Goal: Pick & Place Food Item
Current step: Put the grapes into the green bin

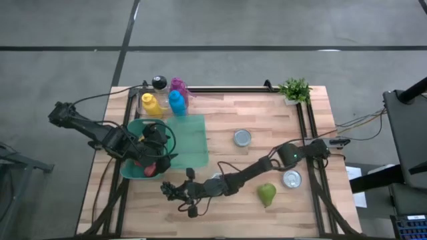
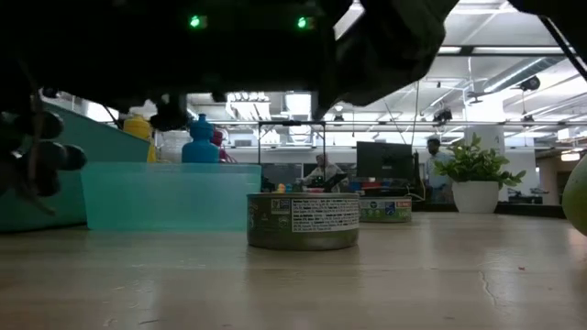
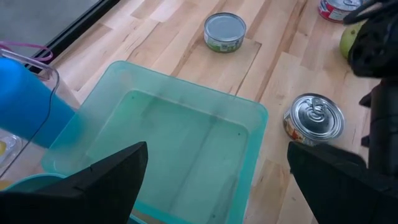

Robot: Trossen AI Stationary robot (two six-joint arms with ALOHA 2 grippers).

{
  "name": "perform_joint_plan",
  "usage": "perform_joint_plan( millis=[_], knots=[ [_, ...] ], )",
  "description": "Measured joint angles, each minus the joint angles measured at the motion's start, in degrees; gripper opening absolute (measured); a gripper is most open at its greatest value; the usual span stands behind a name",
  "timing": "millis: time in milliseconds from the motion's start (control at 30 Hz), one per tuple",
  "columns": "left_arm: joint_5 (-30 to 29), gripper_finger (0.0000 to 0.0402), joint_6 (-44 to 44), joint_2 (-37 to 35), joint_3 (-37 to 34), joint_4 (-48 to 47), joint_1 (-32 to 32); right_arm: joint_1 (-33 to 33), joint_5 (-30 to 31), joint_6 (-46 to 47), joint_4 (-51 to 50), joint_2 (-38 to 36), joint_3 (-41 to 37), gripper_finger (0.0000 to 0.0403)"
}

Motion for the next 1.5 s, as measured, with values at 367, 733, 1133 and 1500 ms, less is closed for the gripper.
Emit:
perform_joint_plan(
  millis=[367, 733, 1133, 1500],
  knots=[
    [0.0, 0.0393, 0.0, 0.01, 0.0, -0.04, 0.04, -0.4, -0.16, 1.53, -16.71, 3.92, 10.29, 0.0097],
    [0.0, 0.0393, -0.02, 0.0, 0.0, -0.02, 0.02, -0.77, -0.01, 7.82, -27.33, 6.7, 18.07, 0.0138],
    [0.02, 0.0393, -0.03, 0.0, 0.0, -0.03, 0.0, -0.73, -0.8, 7.64, -27.78, 6.7, 18.25, 0.025],
    [0.02, 0.0393, -0.05, 0.02, 0.0, -0.04, 0.0, -0.68, -1.2, 7.64, -27.62, 6.26, 18.34, 0.0317]
  ],
)
